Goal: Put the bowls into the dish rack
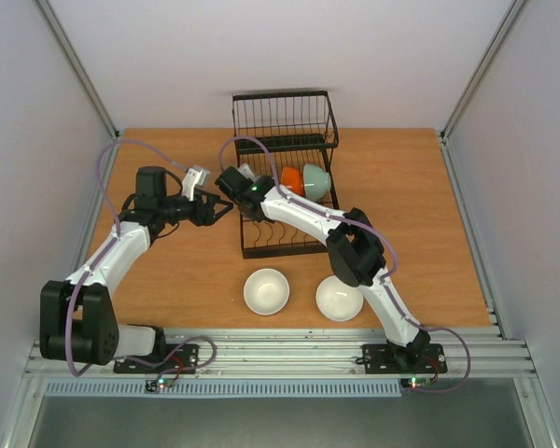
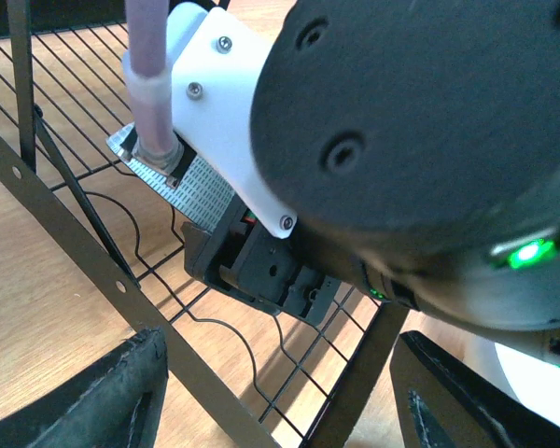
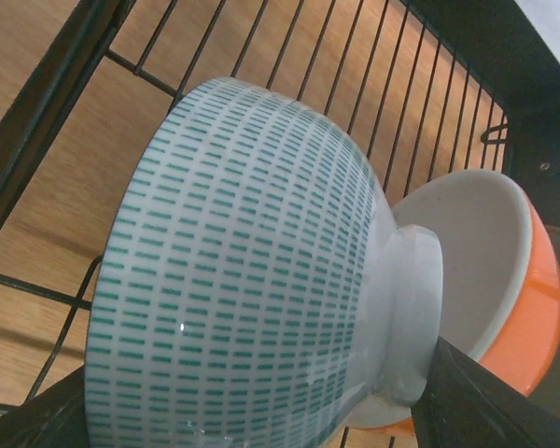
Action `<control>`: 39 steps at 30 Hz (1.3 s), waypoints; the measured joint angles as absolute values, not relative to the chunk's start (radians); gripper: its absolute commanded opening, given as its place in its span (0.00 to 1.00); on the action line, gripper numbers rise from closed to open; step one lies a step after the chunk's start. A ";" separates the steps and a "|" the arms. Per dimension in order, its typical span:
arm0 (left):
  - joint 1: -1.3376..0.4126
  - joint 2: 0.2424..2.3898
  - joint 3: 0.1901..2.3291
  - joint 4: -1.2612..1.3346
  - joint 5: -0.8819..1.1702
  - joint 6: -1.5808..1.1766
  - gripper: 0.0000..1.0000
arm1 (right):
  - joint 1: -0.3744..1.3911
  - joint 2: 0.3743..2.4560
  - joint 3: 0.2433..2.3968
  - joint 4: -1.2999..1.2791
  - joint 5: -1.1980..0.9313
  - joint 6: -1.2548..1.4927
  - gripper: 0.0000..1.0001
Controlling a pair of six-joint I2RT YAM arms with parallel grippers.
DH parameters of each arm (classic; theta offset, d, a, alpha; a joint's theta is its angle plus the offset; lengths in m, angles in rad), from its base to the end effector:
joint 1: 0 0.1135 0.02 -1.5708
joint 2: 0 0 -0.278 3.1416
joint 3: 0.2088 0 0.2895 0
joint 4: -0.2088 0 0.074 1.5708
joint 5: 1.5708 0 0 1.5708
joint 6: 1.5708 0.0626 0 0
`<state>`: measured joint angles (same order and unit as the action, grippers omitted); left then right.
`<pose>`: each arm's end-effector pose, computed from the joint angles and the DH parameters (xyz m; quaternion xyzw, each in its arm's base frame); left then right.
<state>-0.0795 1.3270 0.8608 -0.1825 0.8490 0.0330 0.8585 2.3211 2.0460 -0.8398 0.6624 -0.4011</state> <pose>0.3200 -0.0726 0.2399 0.2288 0.8045 -0.3782 0.3967 0.3904 0.3932 0.1869 -0.4832 0.7877 -0.2601 0.2800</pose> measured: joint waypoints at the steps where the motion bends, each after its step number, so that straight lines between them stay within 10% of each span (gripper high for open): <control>1: -0.079 1.329 0.861 -0.182 0.849 0.033 0.65 | 0.860 2.328 2.052 -0.841 0.669 -0.403 0.01; 23: -0.079 1.330 0.861 -0.183 0.869 0.033 0.65 | 0.848 2.425 2.165 -0.860 0.683 -0.393 0.02; 30: -0.079 1.331 0.861 -0.183 0.876 0.033 0.65 | 0.839 2.425 2.165 -0.860 0.672 -0.373 0.50; 39: -0.079 1.345 0.861 -0.183 0.887 0.033 0.65 | 0.841 2.424 2.149 -0.844 0.701 -0.364 0.71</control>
